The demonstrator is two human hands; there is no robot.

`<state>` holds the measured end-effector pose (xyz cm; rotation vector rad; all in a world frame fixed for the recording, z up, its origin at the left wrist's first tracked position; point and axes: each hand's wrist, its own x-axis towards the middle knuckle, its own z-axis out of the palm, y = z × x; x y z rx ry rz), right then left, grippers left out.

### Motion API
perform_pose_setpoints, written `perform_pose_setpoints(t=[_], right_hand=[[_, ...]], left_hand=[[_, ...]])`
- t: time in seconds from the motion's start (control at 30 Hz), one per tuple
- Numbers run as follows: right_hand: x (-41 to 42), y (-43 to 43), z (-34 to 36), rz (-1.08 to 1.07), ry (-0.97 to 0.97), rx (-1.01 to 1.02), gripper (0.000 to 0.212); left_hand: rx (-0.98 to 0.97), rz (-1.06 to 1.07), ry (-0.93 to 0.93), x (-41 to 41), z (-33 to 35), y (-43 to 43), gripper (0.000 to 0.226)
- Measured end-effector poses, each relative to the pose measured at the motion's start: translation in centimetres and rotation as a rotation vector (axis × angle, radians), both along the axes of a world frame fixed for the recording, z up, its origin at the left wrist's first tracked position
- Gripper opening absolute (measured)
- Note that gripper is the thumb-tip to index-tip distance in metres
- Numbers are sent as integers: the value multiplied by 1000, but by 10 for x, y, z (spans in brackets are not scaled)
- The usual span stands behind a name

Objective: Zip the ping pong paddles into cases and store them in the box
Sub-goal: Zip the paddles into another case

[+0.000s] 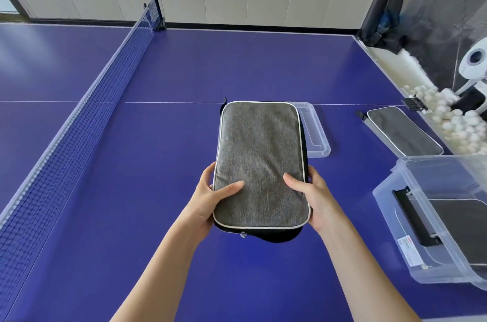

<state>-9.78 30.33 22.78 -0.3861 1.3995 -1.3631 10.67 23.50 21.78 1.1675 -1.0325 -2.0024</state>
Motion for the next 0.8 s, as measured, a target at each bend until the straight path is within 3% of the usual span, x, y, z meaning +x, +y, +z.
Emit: perform_pose_setpoints(t=[0.23,0.5,0.8], right_hand=[[1,2,-3,8,32,-6,42],[0,-3,2,57,73,-21,44],[2,-4,3,83,82,-31,45]], left_hand=[[-8,65,-59,-8,-5,6,82],[11,120,3,-9,-2,5,70],[25,138,-22,-5,2,-2,41]])
